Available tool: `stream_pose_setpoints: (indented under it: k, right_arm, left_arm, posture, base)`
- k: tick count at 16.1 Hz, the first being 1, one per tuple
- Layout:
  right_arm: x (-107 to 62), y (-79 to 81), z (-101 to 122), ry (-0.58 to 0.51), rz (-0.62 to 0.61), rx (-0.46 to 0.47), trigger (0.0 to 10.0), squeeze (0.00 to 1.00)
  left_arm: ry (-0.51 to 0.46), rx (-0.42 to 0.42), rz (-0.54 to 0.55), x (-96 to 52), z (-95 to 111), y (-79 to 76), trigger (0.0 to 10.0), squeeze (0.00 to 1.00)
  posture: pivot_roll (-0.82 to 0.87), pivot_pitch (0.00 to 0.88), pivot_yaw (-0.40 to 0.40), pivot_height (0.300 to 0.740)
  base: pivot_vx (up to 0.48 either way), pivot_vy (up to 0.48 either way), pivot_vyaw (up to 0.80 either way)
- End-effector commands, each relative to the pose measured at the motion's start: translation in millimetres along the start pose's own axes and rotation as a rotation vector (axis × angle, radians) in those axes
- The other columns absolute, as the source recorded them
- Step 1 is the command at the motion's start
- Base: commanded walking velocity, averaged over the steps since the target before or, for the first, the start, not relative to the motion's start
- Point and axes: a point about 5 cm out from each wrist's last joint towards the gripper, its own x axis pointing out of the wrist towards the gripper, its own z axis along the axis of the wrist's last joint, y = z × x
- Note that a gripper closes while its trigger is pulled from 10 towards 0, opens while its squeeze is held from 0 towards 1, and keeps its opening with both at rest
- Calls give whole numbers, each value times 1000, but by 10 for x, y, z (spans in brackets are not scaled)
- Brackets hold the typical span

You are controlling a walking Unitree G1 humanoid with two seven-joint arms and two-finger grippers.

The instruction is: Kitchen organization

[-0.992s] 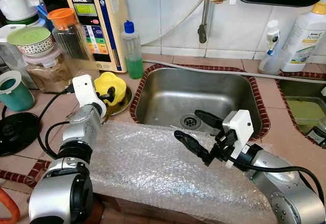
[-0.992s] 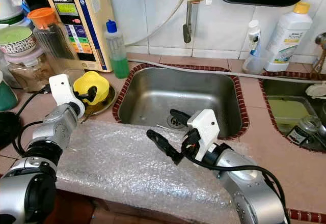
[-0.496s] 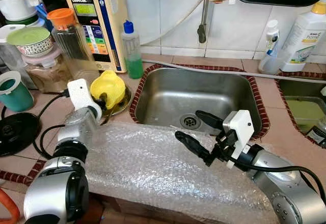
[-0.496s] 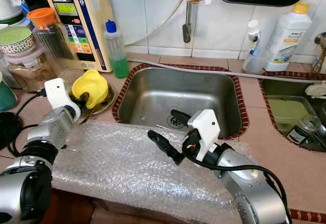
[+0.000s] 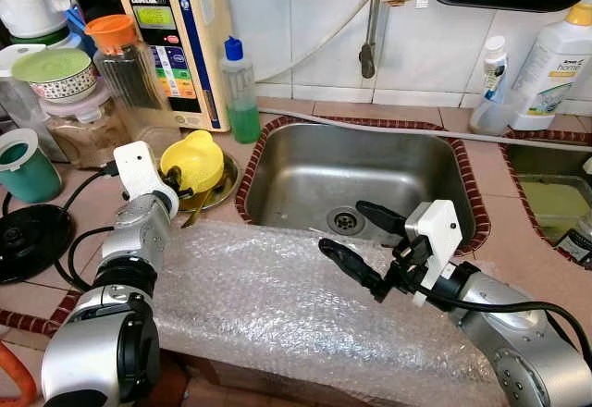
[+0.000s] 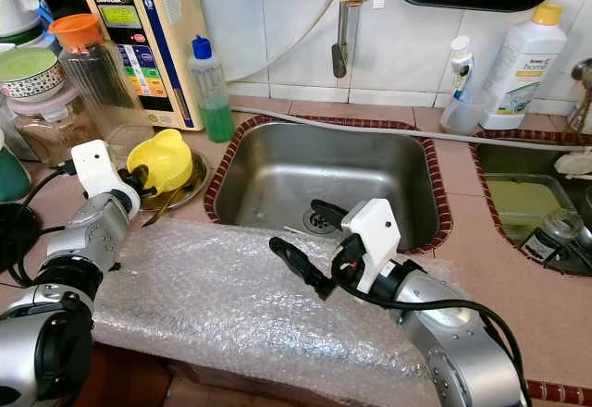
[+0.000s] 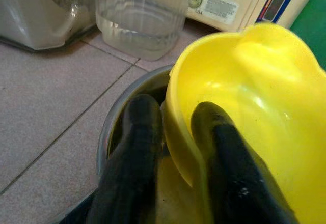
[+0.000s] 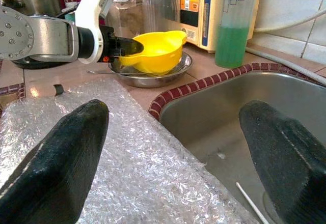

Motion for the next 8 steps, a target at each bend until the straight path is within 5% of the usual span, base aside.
stream_pose_setpoints:
  k: [1, 8]
  right_arm:
    - [0, -24, 39, -9, -5, -13, 10000, 0]
    - [-9, -72, 37, -7, -33, -20, 10000, 0]
  left_arm:
    - [-39, 7, 14, -8, 46, 42, 0, 0]
    - [-100, 23, 2, -27, 70, 34, 0, 0]
  posture:
    - [-64, 0, 84, 740]
    - [-65, 0, 82, 740]
  base:
    - [0, 0, 0]
    - [0, 0, 0]
